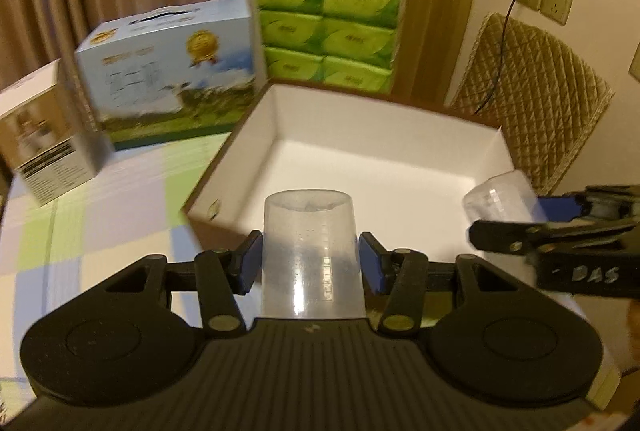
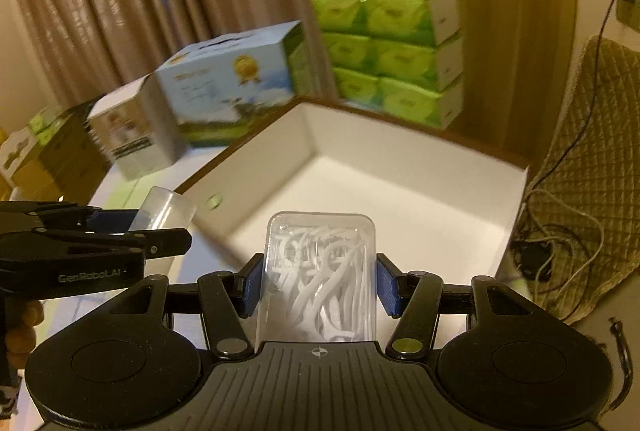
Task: Organize objects
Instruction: 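Carry the cup and floss box over the brown cardboard box with both tools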
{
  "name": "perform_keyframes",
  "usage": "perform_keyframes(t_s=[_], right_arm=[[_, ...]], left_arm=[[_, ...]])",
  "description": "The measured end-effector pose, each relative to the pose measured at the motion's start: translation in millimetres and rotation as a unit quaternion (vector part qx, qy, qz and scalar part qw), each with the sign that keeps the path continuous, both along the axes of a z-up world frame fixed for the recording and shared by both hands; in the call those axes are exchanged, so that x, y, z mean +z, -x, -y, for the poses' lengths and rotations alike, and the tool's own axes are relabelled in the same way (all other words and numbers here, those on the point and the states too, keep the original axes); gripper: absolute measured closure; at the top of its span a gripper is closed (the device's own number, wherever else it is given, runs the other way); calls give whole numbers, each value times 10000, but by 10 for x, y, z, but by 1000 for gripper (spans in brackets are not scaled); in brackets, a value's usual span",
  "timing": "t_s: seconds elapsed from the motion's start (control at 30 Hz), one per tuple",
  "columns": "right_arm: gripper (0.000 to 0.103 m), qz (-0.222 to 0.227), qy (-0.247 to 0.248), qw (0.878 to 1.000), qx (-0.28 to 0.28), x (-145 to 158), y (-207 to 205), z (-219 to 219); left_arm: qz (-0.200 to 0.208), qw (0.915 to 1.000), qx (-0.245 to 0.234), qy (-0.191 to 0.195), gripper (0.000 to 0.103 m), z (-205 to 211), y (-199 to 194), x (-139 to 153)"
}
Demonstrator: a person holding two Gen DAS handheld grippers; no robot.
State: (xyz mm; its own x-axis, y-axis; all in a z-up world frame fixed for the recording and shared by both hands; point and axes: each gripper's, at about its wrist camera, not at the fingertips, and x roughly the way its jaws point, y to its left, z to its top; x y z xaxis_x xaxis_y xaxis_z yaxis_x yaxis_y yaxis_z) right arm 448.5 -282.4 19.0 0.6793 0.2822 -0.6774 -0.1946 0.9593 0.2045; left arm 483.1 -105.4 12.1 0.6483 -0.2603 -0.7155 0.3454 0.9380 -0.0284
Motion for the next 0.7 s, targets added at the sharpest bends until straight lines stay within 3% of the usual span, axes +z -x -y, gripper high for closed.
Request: perform_keyframes(t_s=[0.33, 0.57, 0.7], right_arm=[[49, -390, 203, 9985, -327, -361, -597, 320], [49, -632, 416, 9971, -106, -635, -835, 330], [49, -743, 550, 9957, 13, -740, -928, 310]], left_arm=[[-381, 9989, -255, -74, 56, 529, -688, -248], [-880, 9948, -190, -468, 56, 696, -1014, -665], [-1196, 9917, -205, -435, 56, 740, -1123, -826]])
